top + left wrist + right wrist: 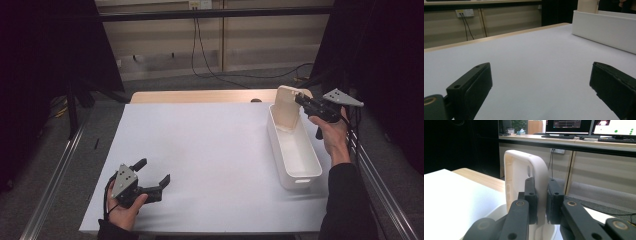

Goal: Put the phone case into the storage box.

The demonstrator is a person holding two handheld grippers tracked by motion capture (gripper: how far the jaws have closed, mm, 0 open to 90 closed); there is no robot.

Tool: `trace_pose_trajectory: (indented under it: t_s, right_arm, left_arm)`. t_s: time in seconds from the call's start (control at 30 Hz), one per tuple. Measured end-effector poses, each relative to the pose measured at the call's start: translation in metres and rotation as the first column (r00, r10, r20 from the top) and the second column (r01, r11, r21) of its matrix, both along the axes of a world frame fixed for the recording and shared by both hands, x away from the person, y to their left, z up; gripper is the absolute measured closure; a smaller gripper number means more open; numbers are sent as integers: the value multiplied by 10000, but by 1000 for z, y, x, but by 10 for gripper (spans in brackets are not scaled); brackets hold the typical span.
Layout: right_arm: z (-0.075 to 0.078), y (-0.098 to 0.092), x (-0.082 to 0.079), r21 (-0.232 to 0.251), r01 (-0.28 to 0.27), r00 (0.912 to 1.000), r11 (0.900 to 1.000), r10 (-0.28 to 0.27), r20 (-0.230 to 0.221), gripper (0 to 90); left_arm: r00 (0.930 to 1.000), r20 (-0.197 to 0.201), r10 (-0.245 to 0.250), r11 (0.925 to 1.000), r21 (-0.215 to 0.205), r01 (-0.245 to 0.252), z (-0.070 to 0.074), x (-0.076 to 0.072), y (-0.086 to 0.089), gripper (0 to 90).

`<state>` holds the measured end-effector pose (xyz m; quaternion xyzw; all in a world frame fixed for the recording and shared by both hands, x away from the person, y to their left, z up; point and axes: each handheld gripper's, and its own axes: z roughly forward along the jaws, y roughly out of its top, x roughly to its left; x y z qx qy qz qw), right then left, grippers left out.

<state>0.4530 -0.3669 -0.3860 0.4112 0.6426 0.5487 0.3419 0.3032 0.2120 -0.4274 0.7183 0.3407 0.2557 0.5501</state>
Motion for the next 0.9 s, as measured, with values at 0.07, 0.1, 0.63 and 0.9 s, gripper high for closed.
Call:
trace_pose_trajectory:
  t_s: [0.07, 0.1, 0.63, 0.9]
  right_arm:
    - [-1, 1, 1, -27, 47, 10000, 10000, -47, -13, 811]
    - [-2, 1, 1, -91, 27, 10000, 10000, -27, -33, 811]
    - [-12, 7, 9, -219, 383, 9992, 9990, -386, -117, 808]
    - [-13, 6, 12, -440, 855, 9954, 9954, -872, -388, 764]
  left_arm:
    - [10000, 27, -16, 10000, 29, 16, 0, 0, 0, 42]
    - [10000, 20, -17, 10000, 21, 17, 0, 0, 0, 42]
    - [9999, 56, 85, 9999, 118, -86, 0, 2, 1, 43]
    - [10000, 70, 38, 9999, 154, -39, 0, 2, 0, 43]
